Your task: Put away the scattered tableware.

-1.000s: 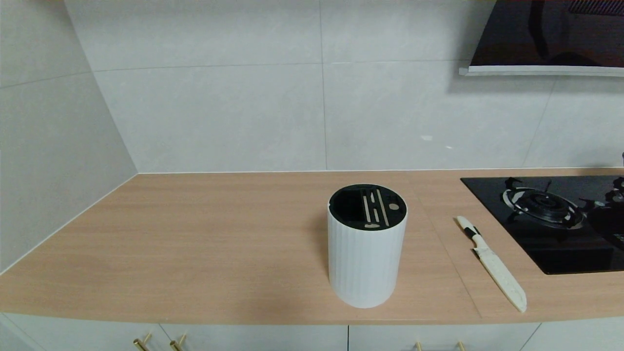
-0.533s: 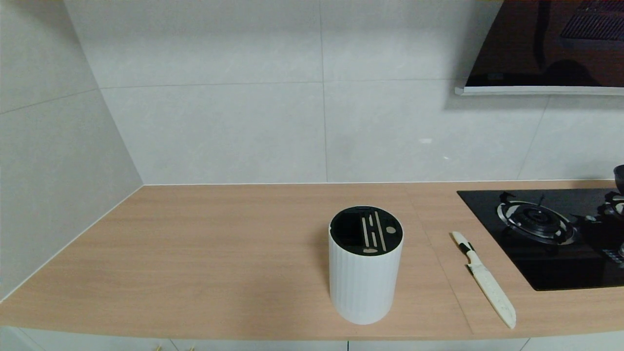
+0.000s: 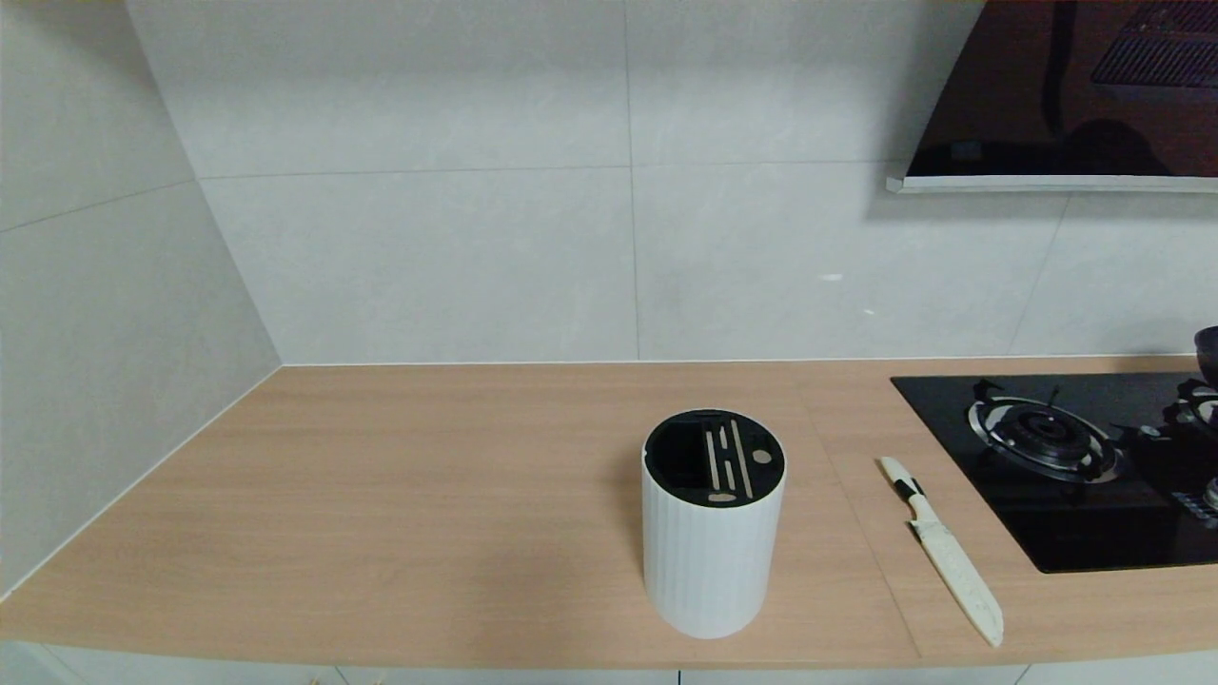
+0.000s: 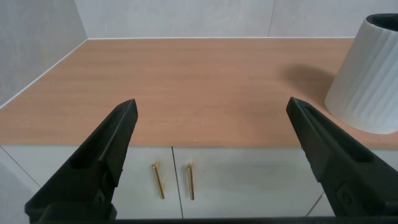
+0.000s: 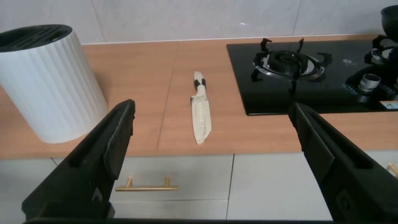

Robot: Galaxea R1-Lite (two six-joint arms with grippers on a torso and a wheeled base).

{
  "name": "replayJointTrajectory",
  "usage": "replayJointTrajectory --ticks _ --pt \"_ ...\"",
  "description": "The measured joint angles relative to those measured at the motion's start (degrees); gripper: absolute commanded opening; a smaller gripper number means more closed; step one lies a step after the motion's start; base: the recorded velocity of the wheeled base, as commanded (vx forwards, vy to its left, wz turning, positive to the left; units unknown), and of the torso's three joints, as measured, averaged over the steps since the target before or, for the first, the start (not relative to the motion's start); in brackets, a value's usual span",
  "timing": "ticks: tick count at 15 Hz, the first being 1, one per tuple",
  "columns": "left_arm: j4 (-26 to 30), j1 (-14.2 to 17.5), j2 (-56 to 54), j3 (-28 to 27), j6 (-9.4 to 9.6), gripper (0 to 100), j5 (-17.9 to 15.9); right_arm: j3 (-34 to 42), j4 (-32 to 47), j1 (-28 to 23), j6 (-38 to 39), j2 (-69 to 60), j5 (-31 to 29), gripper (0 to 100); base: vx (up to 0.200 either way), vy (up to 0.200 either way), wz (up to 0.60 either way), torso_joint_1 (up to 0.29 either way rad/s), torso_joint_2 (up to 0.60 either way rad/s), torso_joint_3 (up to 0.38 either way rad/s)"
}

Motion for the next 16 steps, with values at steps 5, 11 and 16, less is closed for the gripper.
replayJointTrajectory --ticks 5,11,16 --pt "0.00 0.02 0.00 0.00 0.02 100 -0.02 0.00 0.00 0.00 0.00 0.00 0.00 100 0.000 0.000 0.00 0.000 0.00 0.000" --pt "0.00 0.00 0.00 0.00 0.00 100 0.00 0.00 0.00 0.00 0.00 0.00 -0.12 100 0.000 0.000 0.00 0.000 0.00 0.000" --pt "0.00 0.02 0.00 0.00 0.00 100 -0.02 0.00 -0.04 0.00 -0.15 0.00 -0.22 100 0.000 0.000 0.00 0.000 0.00 0.000"
